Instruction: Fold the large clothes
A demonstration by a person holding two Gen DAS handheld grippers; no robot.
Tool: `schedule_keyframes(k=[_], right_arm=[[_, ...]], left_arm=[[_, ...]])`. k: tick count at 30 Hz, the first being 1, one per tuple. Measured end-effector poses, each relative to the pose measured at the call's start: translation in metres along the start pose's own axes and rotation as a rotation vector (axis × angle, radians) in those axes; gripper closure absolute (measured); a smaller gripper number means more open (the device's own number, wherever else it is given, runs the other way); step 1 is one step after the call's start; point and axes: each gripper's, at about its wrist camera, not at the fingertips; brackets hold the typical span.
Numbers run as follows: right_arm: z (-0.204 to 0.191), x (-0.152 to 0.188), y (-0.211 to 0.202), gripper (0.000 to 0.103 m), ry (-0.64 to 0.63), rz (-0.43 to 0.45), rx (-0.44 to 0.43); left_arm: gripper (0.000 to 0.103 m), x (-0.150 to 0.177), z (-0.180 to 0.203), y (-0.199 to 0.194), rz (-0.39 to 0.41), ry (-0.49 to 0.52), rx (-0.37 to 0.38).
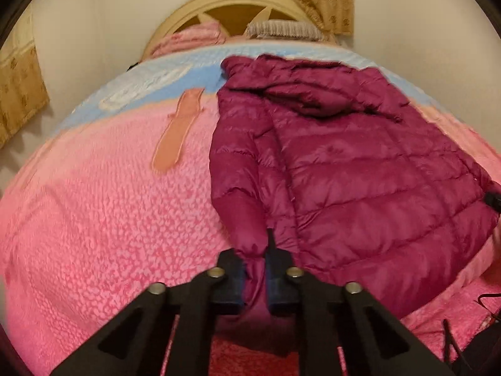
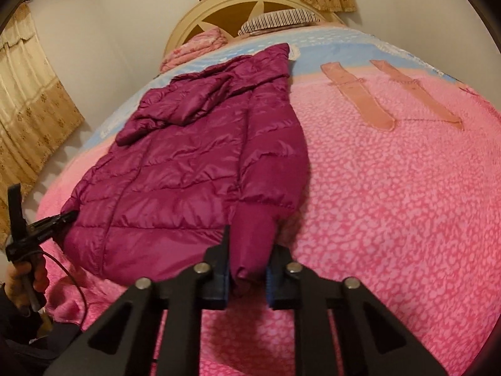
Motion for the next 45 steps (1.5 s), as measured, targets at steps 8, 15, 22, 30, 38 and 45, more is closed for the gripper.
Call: schedule_keyframes(k=[8,15,22,30,38,45], right_arm=[[-0.014,-0.016,-0.045,0.089,-0.004,0.113,-0.079],[-0.036,-0.035,-0.124,0.089,-0.041,0.264,-0.149],[-0.048,-0.062,-0.164,0.09,-0.077,0.402,-0.166],[-0.035,-0.126,-0.081,0.092,-0.041,0.382,-0.095],[-0.02,-0.17,-0.027,0.092,-0.008,0.347,-0.039],[-0.016,-0.205,0.003,0.092,-0.015,0.33,-0.007]], left_arm=[[0.099,-0.026,-0.009,-0.064,0.153,-0.006,0.062],[0.099,-0.038,-0.018,-0.151,0.304,0.026,0.128],[0.098,-0.071,-0.023,-0.16,0.411,0.064,0.069],[0.098,-0.125,-0.02,-0.052,0.354,0.06,-0.041],[0.095,-0.161,-0.031,0.007,0.313,0.01,-0.03],[0.091,-0.193,-0.042,0.048,0.249,-0.067,-0.023]])
Point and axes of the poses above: each gripper's, at about its wrist camera, not at the fingertips, and y roughly the way its jaws point, z to its right, x to its underside
